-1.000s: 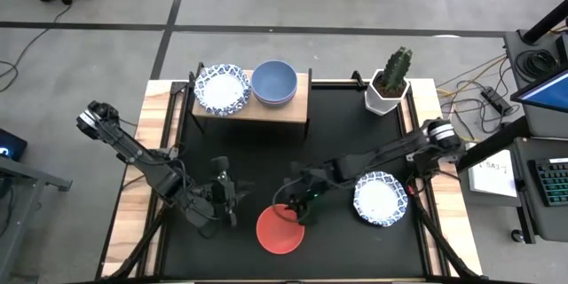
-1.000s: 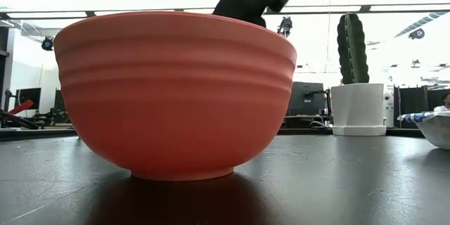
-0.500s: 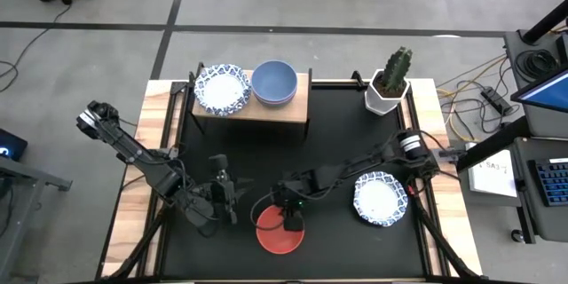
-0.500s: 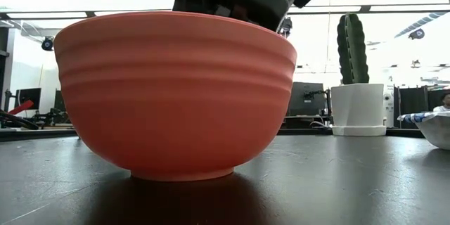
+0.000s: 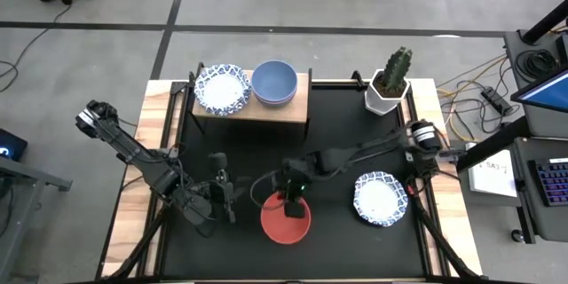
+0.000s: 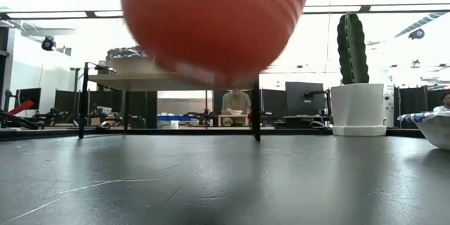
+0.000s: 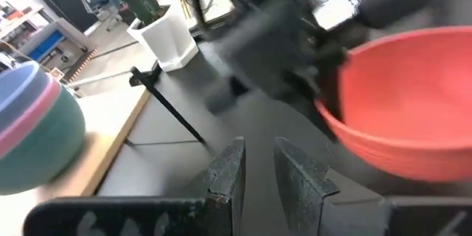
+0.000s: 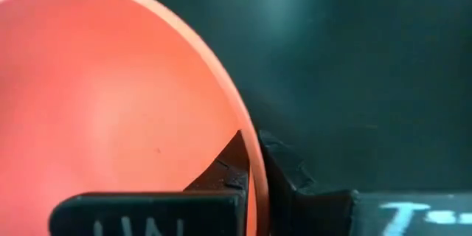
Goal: Place and stack bowls onto a shelf
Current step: Stack the orange bowl on top of the blue bowl on the shelf
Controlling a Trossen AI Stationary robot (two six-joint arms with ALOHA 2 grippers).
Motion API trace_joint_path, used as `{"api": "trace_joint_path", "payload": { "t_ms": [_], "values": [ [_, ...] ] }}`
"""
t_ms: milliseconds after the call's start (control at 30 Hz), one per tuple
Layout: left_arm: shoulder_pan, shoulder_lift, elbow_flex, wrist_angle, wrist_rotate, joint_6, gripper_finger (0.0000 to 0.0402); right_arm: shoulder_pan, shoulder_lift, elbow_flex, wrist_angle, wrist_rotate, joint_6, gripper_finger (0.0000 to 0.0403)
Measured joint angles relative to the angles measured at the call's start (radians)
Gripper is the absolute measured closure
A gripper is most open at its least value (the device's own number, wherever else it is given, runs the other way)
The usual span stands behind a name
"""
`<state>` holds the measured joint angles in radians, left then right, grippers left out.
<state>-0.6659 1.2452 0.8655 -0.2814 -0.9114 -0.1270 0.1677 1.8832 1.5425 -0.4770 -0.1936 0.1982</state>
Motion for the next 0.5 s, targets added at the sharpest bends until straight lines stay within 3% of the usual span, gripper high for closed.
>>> {"api": "trace_joint_path", "payload": {
  "t_ms": [233,400,500],
  "values": [
    [0.000,-0.037,0.007,-0.036,-0.053,0.015,0.0345,-0.088,-0.187,0.098,-0.101,0.050,0.046,0.0393],
    [0.000,-0.047,0.007,-0.060,-0.079,0.015,0.0345,-0.191,-0.262,0.216,-0.153,0.328,0.121,0.0394],
    [0.001,-0.050,0.007,-0.062,-0.089,0.027,0.0345,-0.284,-0.282,0.288,-0.174,0.388,0.117,0.0394]
  ]
}}
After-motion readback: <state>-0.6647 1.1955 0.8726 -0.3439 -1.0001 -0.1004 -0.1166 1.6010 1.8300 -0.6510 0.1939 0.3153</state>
